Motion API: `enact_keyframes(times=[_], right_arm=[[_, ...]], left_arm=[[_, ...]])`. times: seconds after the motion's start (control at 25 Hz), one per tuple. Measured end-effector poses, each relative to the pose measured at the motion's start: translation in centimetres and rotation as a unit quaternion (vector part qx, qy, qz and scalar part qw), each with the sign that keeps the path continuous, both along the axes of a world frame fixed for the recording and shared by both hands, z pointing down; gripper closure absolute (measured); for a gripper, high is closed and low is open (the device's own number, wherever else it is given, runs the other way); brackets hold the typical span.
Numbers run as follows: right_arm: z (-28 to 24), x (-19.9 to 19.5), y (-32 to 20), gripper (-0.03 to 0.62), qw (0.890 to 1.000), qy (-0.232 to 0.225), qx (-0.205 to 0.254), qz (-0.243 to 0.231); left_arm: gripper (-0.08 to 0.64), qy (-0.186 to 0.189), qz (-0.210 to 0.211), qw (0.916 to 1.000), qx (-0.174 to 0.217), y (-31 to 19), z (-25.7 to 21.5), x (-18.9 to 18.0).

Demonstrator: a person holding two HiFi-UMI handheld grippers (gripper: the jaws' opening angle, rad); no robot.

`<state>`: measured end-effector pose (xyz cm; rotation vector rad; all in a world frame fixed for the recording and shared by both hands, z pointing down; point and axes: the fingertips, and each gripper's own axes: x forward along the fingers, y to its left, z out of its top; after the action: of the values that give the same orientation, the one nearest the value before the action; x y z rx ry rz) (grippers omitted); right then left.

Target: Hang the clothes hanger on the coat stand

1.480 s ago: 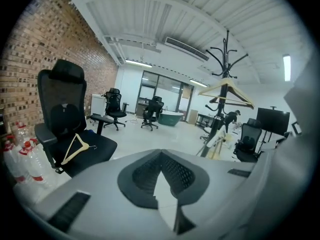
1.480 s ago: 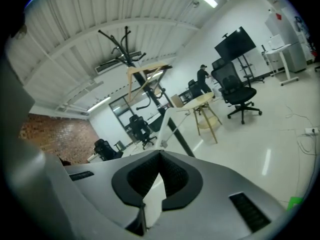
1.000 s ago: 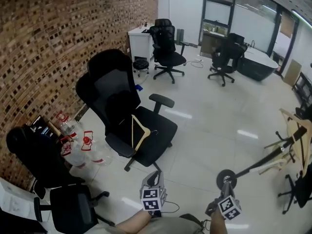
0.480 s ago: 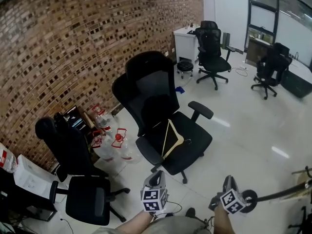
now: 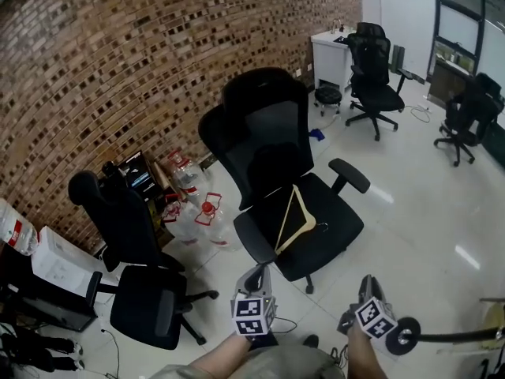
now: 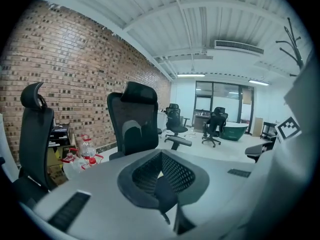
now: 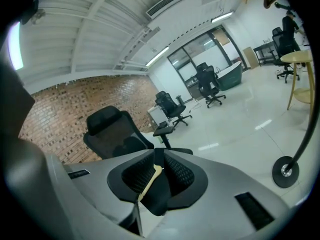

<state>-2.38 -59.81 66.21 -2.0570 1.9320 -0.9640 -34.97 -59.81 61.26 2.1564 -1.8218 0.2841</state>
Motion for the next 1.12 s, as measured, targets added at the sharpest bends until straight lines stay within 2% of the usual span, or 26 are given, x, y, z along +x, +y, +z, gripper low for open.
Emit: enact_keyframes(times=[0.04, 0.2, 0.4, 0.48, 0.6, 0.64, 0.88, 1.12], right_arm=[[0.2, -1.6, -1.0, 0.511, 1.0, 0.002, -0.001, -0.005], [1.0, -9.0, -5.1, 0.506, 1.0, 0.01, 0.002, -0.011], [2.7, -22.3, -10.0, 0.483, 0.999, 0.014, 0.0, -0.032], [3.1, -26.3, -11.9, 0.46, 0.999, 0.019, -0.006, -0.039], [4.0, -31.3, -16.5, 0.456, 0.997, 0.021, -0.022, -0.07], [4.3, -32.5, -18.2, 0.437, 0.996, 0.023, -0.03, -0.08], [6.0, -33.5, -26.9, 0.433, 0.993, 0.048, -0.069, -0.087], [12.3, -32.0, -38.2, 0.413, 0.988, 0.052, -0.121, -0.083]], left_arm=[[0.541, -0.001, 0.0, 1.0, 0.001, -0.8, 0.3, -1.4], [0.54, 0.005, 0.004, 1.0, 0.003, -4.5, 1.8, -8.0], [0.507, 0.018, 0.012, 0.9996, 0.015, -8.4, 2.7, -19.7], [0.496, 0.024, 0.013, 0.9995, 0.014, -9.5, 2.8, -23.5], [0.481, 0.025, -0.009, 0.9996, 0.006, -11.9, 2.9, -28.2], [0.478, 0.025, -0.017, 0.9995, 0.002, -13.0, 2.8, -29.1], [0.471, 0.031, -0.003, 0.9994, -0.017, -21.7, 3.2, -28.2], [0.471, 0.011, 0.012, 0.9997, -0.019, -34.2, 5.1, -25.4]])
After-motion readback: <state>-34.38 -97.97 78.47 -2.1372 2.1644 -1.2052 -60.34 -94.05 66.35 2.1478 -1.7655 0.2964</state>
